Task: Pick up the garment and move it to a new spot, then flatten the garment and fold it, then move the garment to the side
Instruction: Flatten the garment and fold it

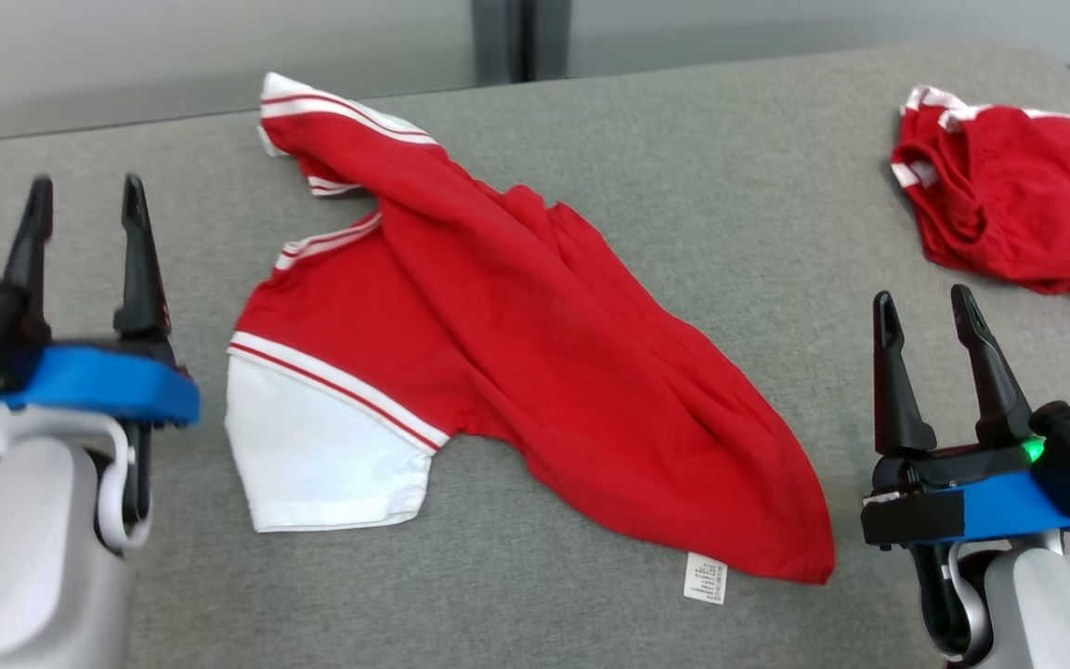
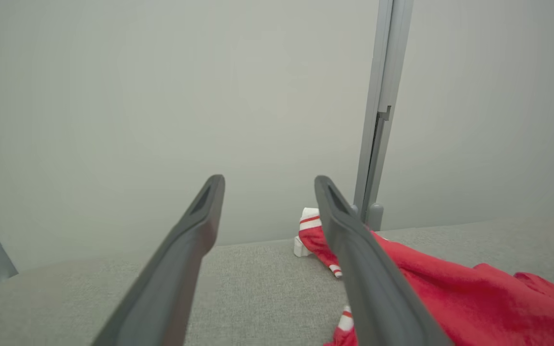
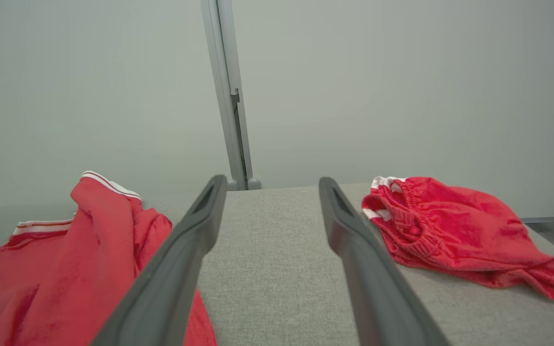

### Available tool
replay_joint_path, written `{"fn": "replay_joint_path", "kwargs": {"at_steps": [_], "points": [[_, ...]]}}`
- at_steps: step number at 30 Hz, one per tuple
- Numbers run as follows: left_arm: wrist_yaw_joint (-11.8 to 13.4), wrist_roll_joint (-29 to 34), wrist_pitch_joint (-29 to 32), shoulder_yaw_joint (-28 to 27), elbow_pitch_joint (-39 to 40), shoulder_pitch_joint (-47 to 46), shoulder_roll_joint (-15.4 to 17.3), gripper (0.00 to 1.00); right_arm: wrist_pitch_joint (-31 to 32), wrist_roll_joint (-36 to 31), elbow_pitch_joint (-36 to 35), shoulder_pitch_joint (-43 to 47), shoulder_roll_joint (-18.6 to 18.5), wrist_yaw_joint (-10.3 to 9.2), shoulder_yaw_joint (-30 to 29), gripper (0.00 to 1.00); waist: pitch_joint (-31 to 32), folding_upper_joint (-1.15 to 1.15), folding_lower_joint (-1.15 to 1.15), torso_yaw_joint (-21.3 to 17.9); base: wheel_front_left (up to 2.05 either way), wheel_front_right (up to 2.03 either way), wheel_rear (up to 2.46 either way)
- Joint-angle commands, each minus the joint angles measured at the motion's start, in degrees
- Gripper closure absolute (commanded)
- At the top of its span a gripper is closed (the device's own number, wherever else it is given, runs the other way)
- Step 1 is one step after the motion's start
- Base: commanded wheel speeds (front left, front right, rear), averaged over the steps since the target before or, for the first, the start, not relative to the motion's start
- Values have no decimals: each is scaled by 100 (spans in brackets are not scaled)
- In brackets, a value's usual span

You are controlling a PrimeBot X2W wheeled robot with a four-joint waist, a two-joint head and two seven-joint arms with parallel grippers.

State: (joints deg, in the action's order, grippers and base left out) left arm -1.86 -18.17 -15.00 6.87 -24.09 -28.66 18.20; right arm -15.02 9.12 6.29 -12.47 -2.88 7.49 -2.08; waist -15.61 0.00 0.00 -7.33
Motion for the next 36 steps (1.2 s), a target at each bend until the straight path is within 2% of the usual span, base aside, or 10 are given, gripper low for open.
{"fn": "replay_joint_path", "kwargs": {"at_steps": [1, 5, 11, 21, 29, 36], "points": [[25, 44, -22, -42, 88, 127, -30, 0, -19, -36, -2, 69, -3, 1, -12, 0, 29, 0, 0, 25, 0, 0, 0], [44, 170, -20, -307, 625, 711, -254, 0, -19, -59, 46, 167, -3, 1, -34, 0, 180, 0, 0, 168, 0, 0, 0], [-56, 389, -23, -502, 1054, 1408, -595, 0, -18, -89, 88, 314, -3, 1, -84, 0, 335, 0, 0, 351, 0, 0, 0], [-267, 709, -23, -695, 1085, 1647, -853, 0, -18, -118, 159, 361, -40, 1, -42, 0, 493, 0, 0, 474, 0, 0, 0], [-416, 824, -23, -442, 639, 1537, -884, 0, -18, -81, 232, 416, -59, 1, 35, 0, 549, 0, 0, 413, 0, 0, 0], [-506, 756, -23, -147, -268, 1372, -871, 0, -19, -66, 256, 372, -75, 1, 62, 0, 478, 0, 0, 289, 0, 0, 0]]}}
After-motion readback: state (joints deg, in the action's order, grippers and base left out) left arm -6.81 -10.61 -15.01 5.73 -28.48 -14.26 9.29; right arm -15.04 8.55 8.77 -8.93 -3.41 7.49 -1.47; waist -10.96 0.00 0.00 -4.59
